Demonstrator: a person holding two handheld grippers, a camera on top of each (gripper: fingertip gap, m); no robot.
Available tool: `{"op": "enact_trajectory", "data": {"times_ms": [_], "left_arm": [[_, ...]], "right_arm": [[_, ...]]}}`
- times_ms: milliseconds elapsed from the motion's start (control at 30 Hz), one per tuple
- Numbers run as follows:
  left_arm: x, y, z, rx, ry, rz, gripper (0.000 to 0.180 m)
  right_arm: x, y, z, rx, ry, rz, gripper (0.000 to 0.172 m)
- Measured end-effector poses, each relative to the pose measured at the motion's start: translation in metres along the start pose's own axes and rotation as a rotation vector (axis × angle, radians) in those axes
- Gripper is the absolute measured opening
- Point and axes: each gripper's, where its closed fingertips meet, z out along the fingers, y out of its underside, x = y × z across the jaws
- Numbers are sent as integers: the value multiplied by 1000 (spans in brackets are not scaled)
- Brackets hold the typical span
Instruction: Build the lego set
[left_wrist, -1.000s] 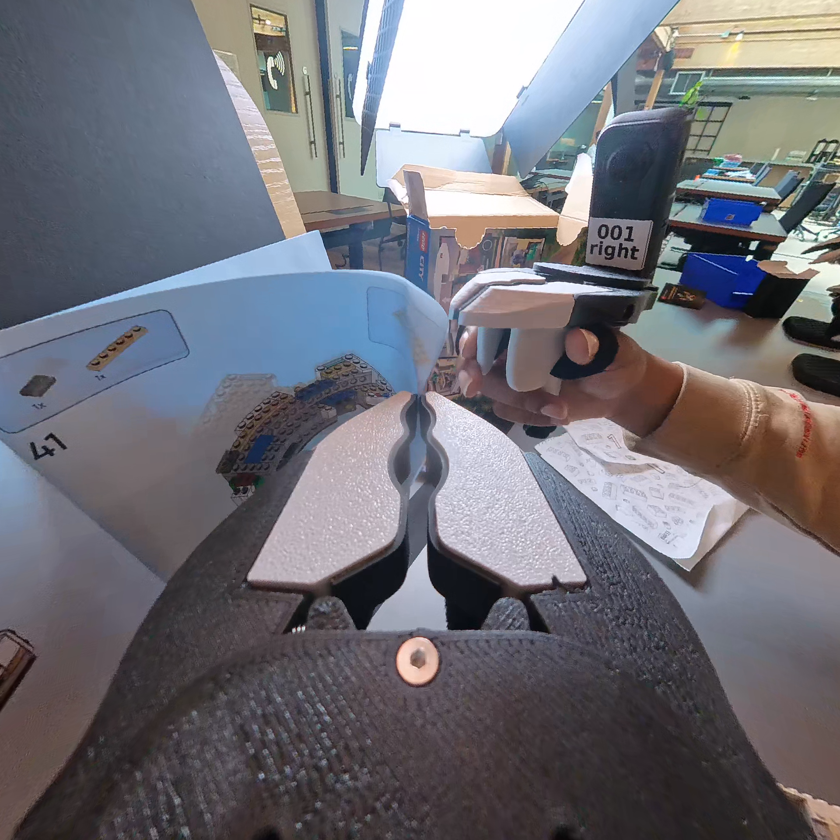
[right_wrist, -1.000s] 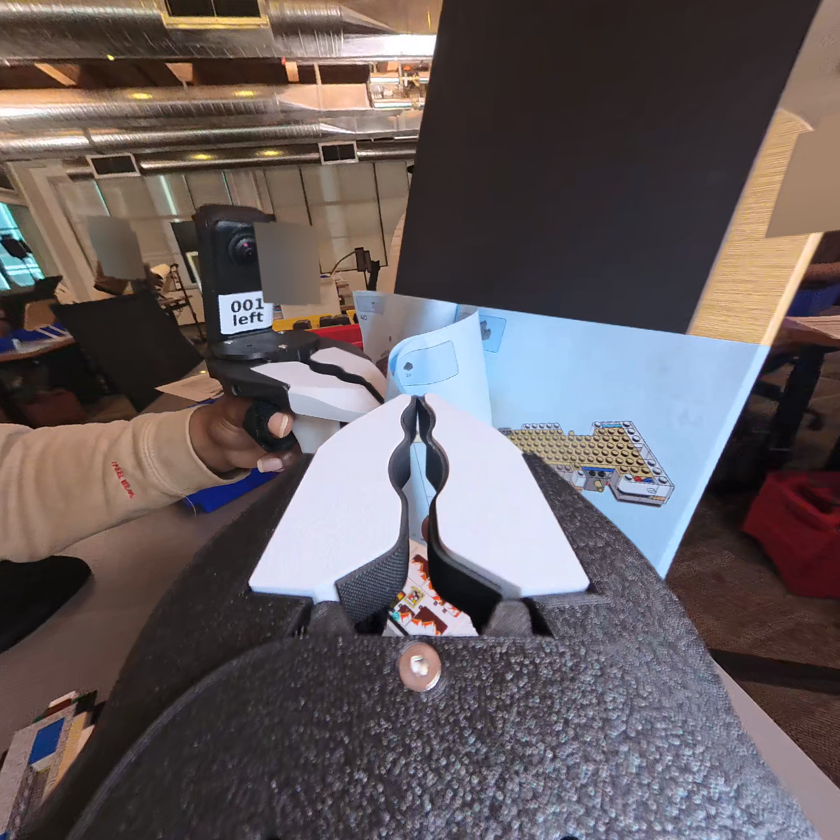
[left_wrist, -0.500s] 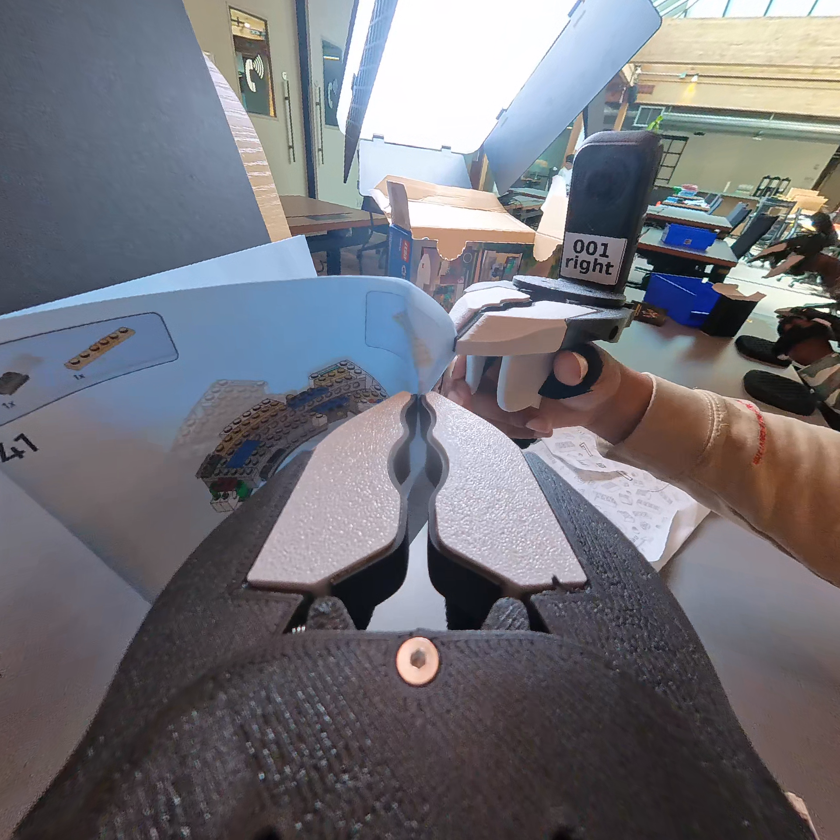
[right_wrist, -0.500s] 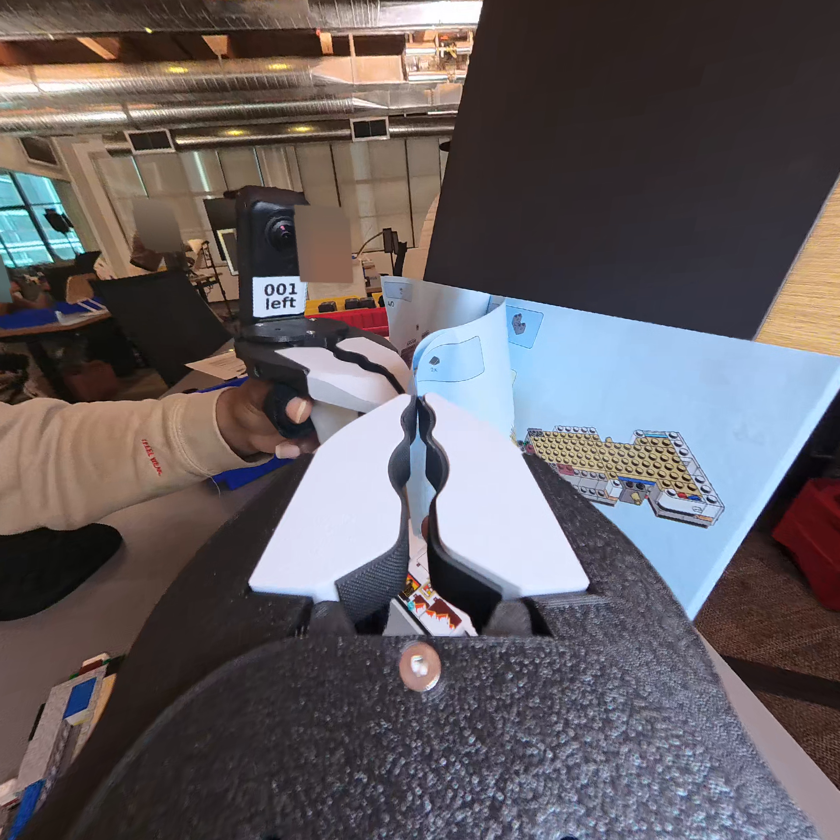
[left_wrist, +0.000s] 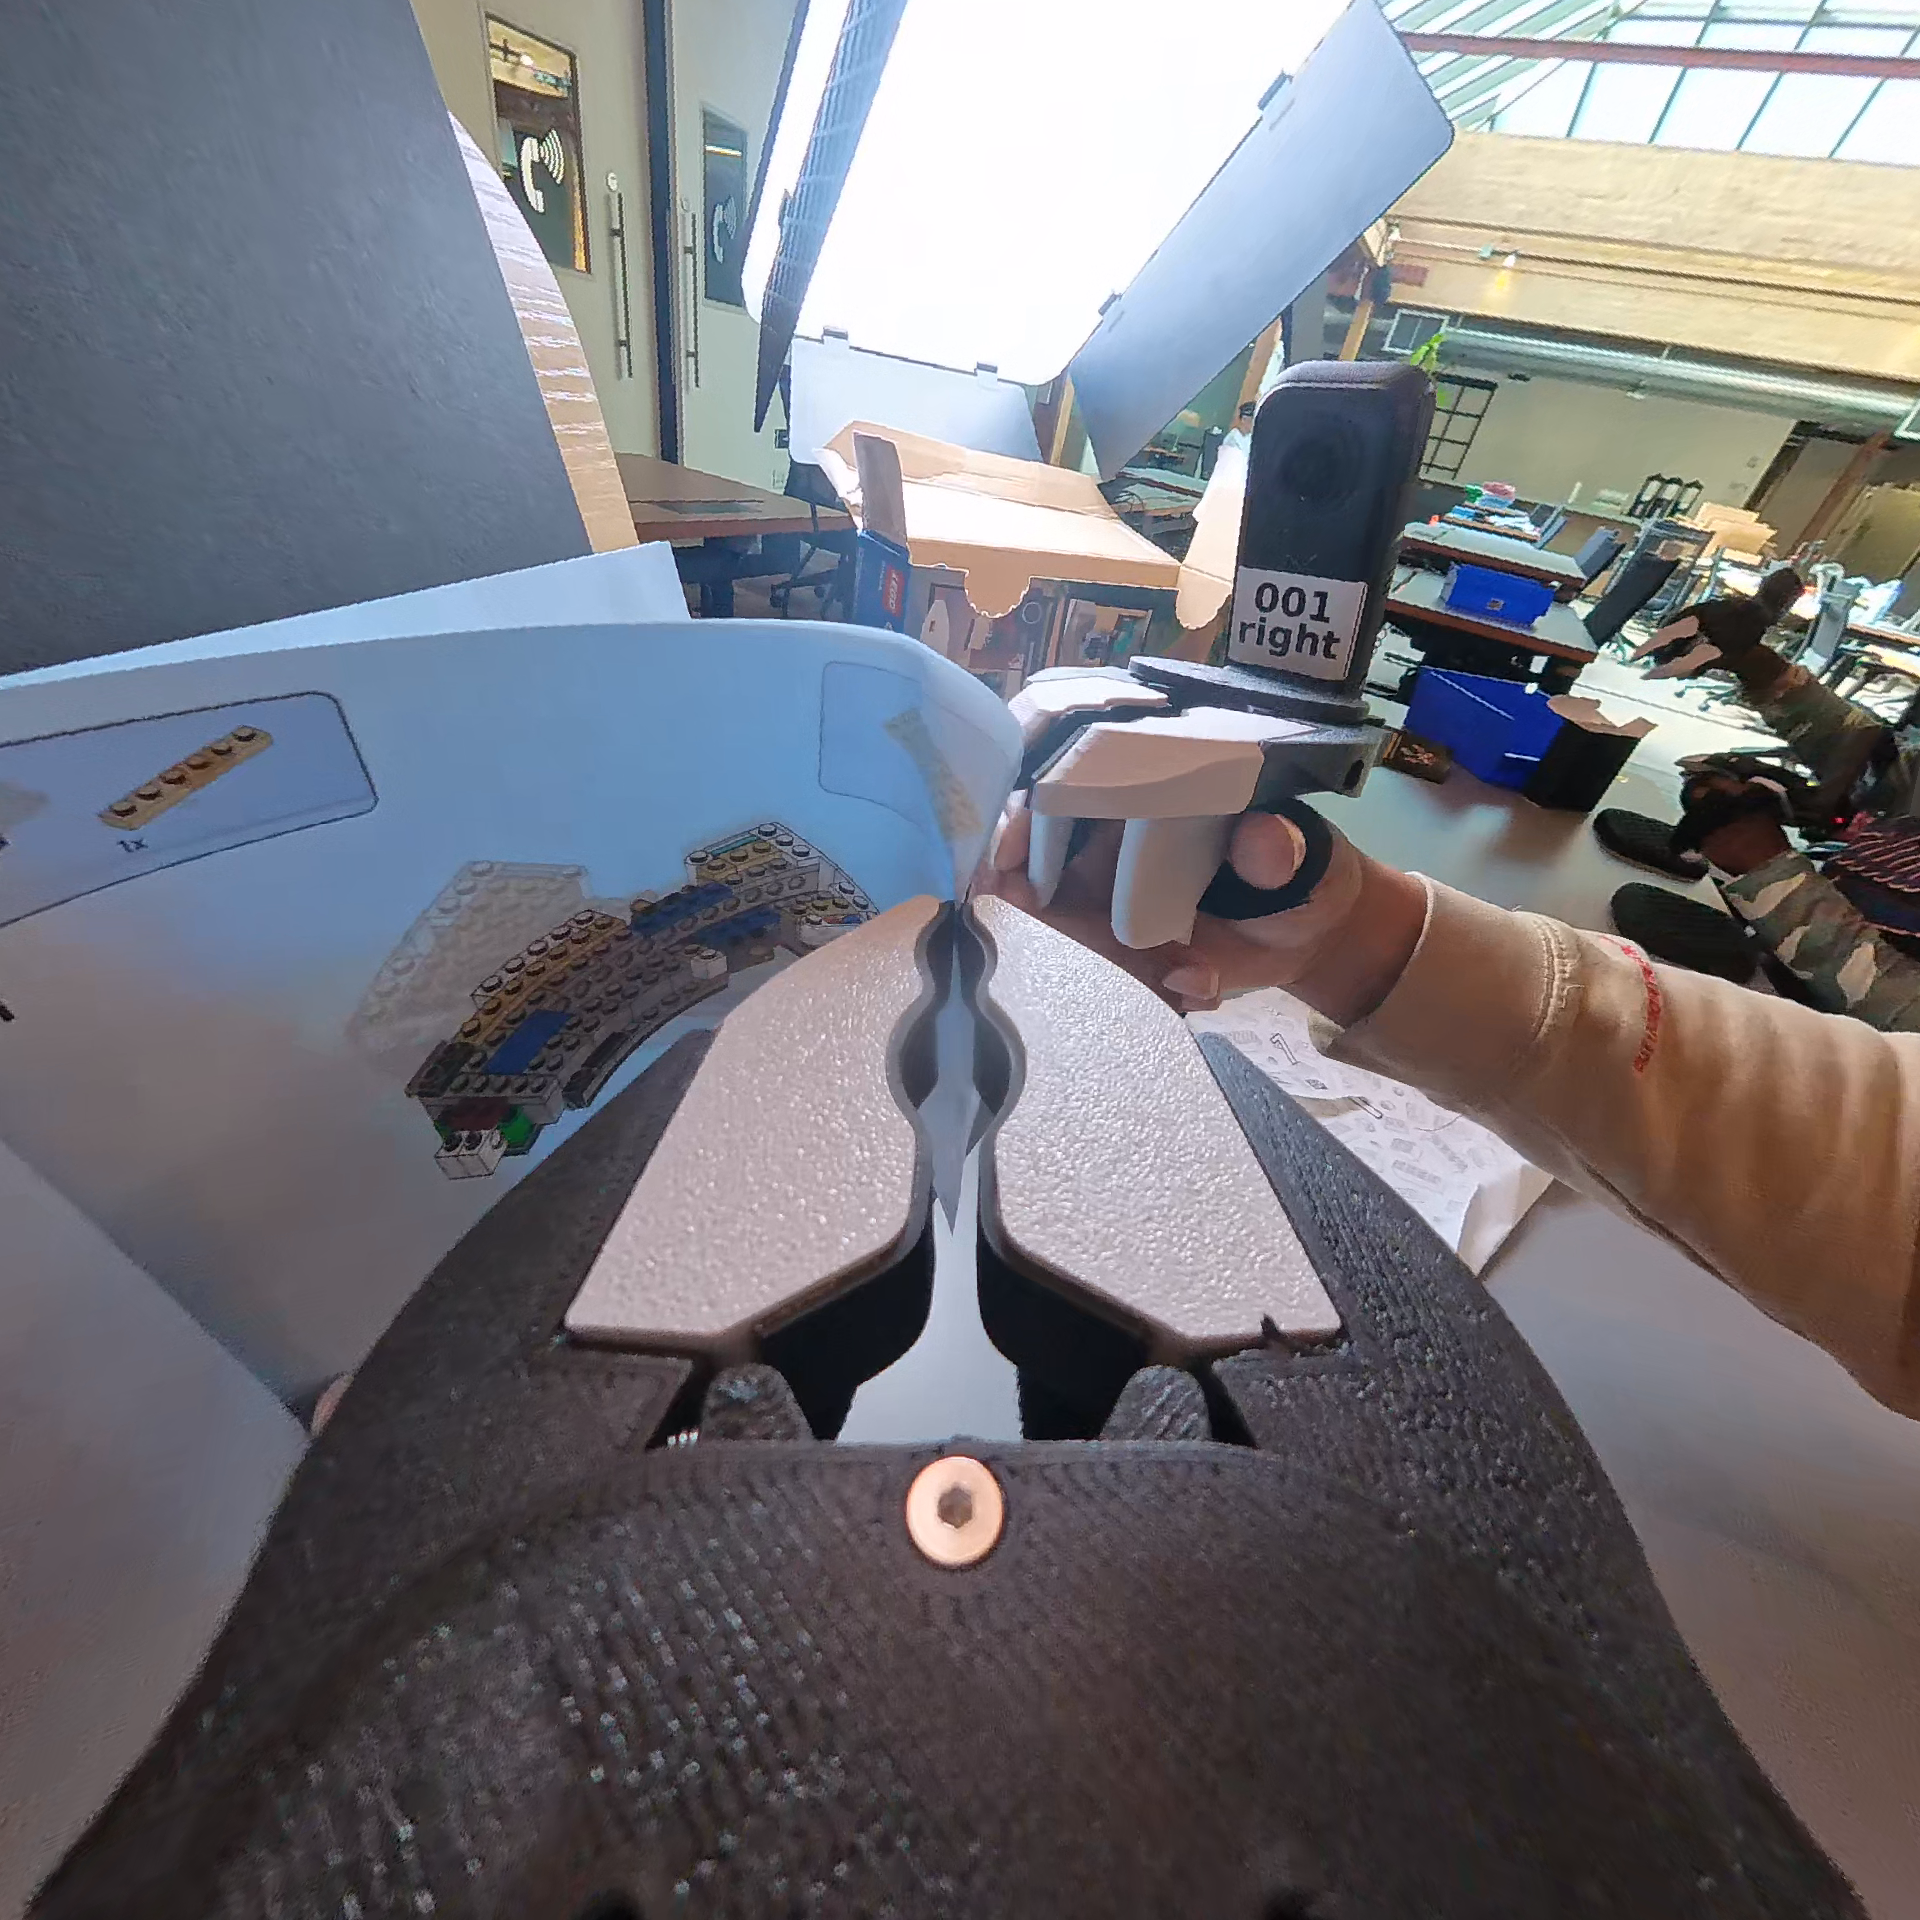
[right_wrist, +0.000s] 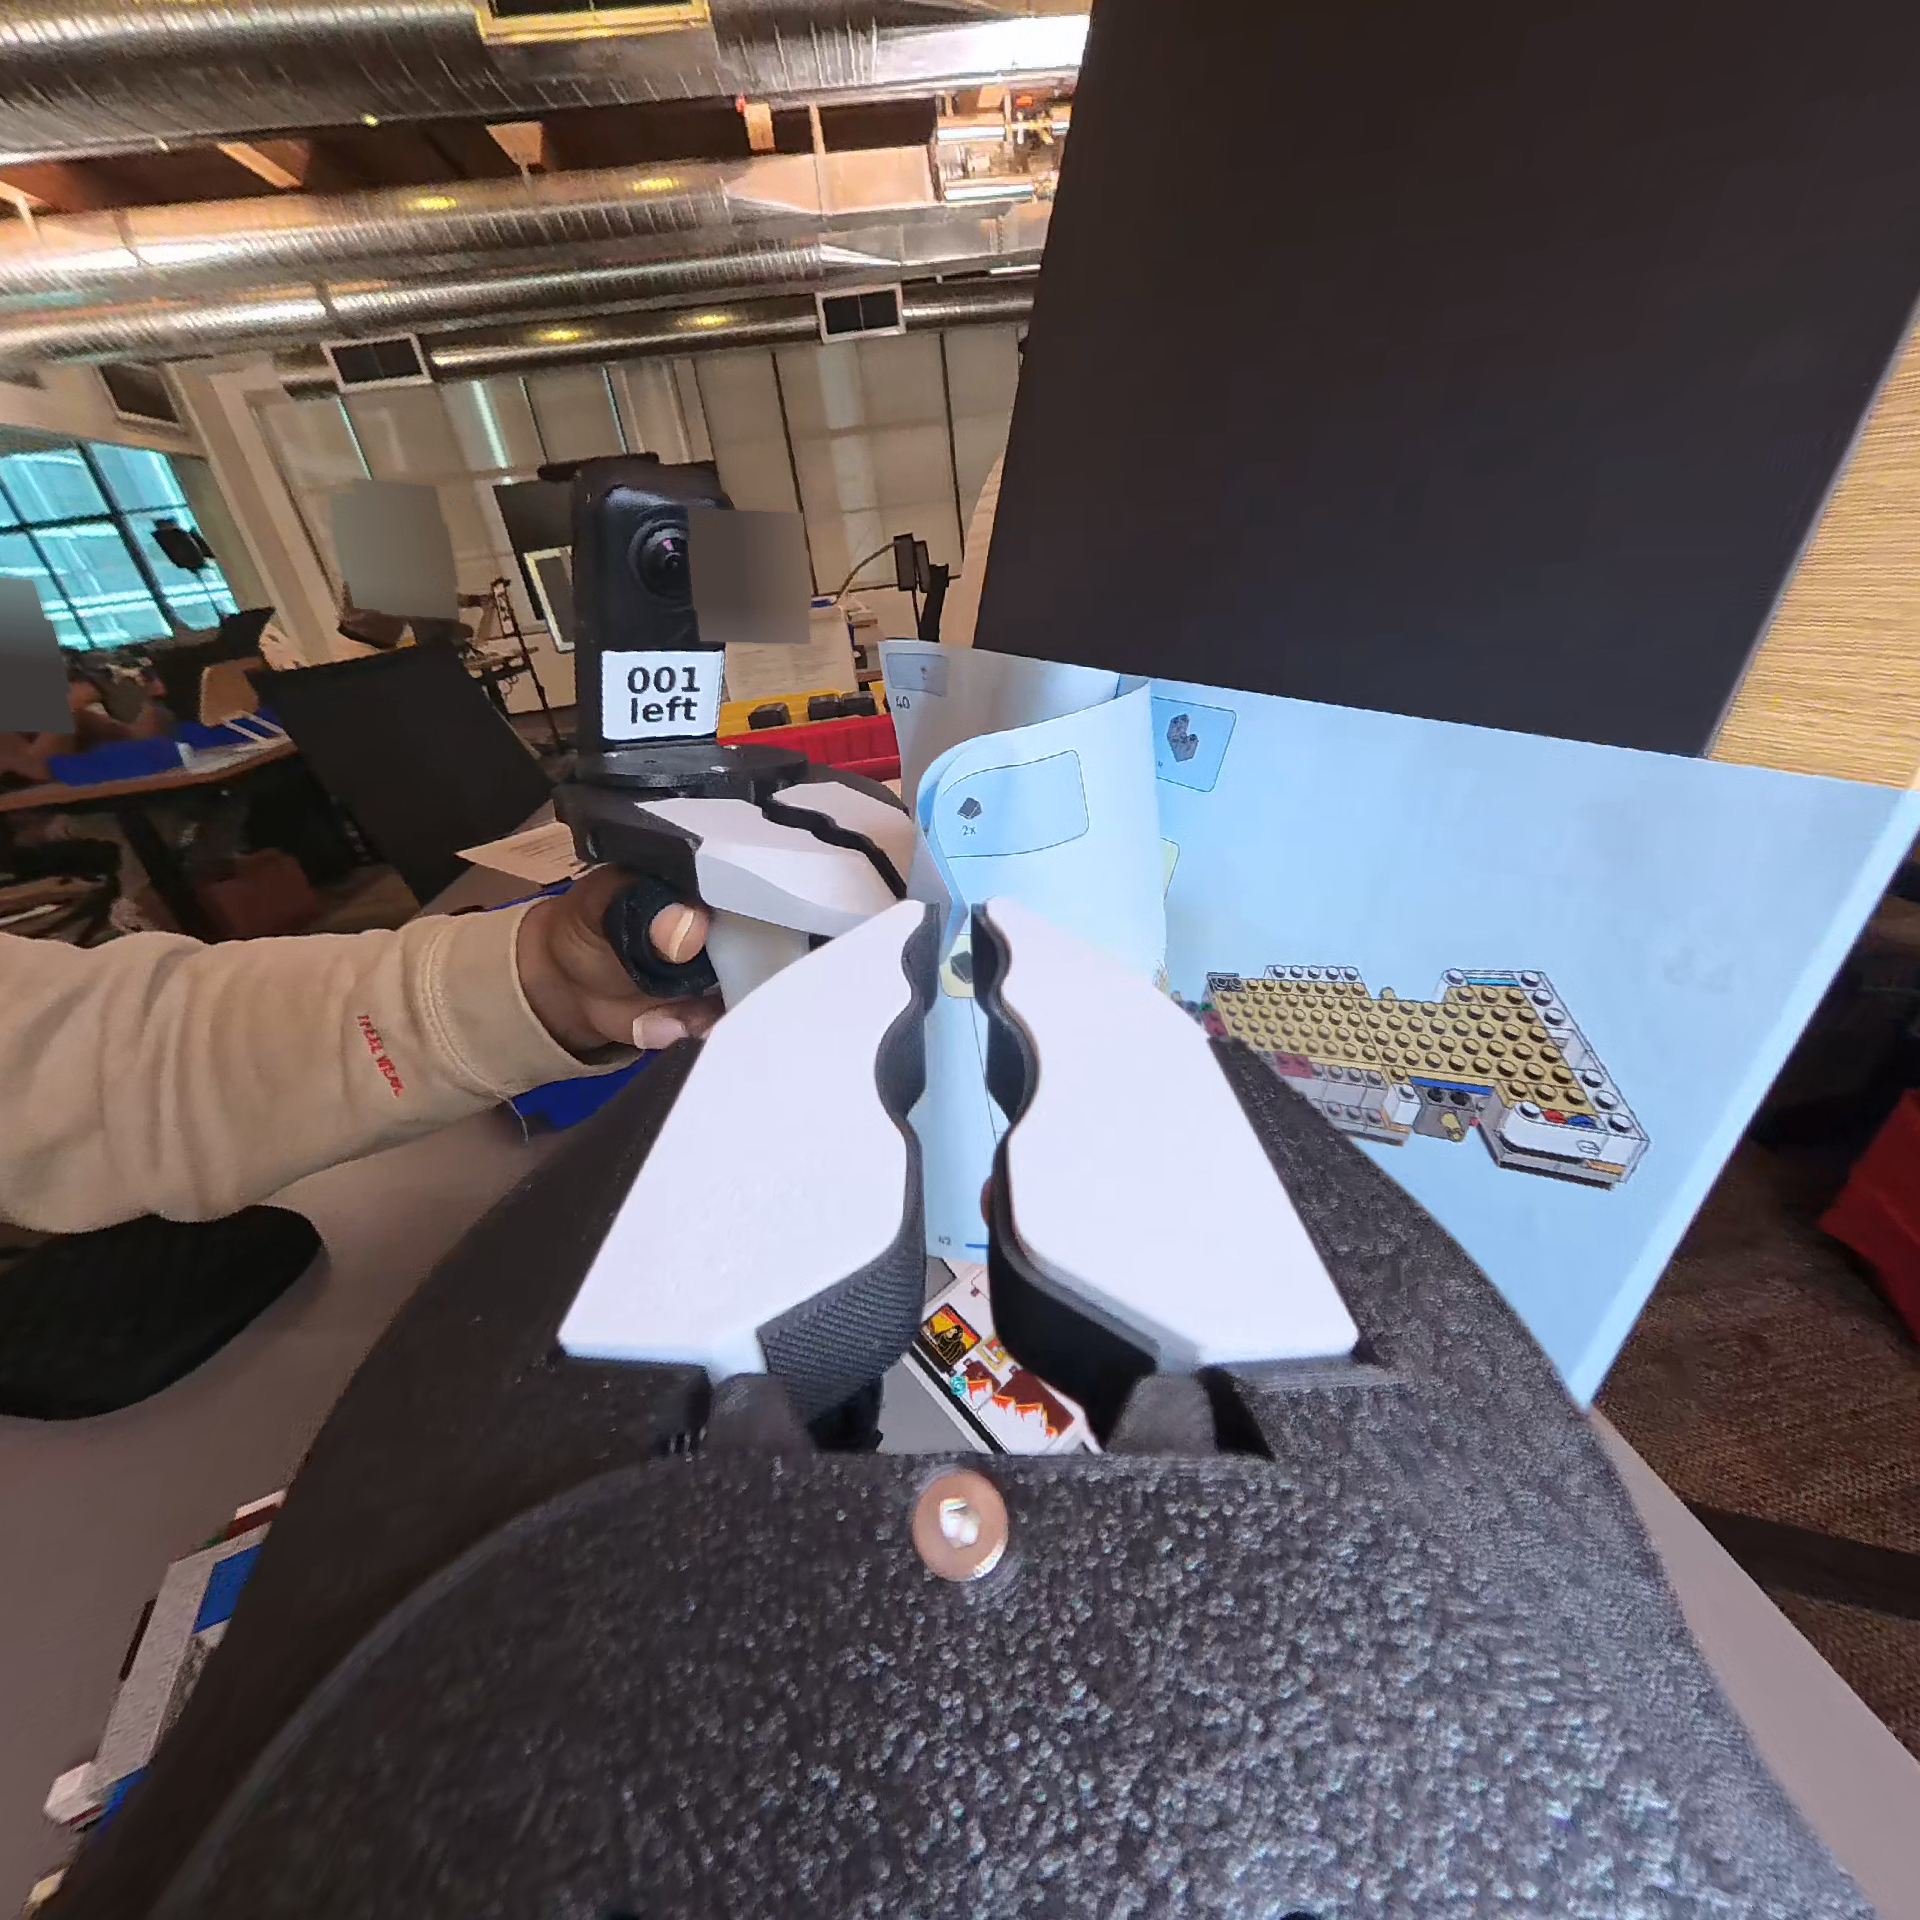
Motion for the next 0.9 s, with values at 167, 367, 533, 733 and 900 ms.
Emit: {"op": "enact_trajectory", "data": {"times_ms": [167, 367, 533, 733, 900], "left_arm": [[1, 0, -2, -2, 9, -7, 0], [-3, -3, -8, 15, 2, -17, 0], [-4, -7, -20, 38, -1, -29, 0], [0, -11, -22, 47, 10, -27, 0], [3, -13, -13, 42, 2, -12, 0]], "right_arm": [[-2, 0, 0, -7, -15, -17, 0], [14, -4, -13, -36, 50, -42, 0], [137, -25, -101, -244, 901, -279, 17], [17, -14, -42, -75, 424, -231, 43], [-11, 38, 5, -207, 613, -484, 65]]}}
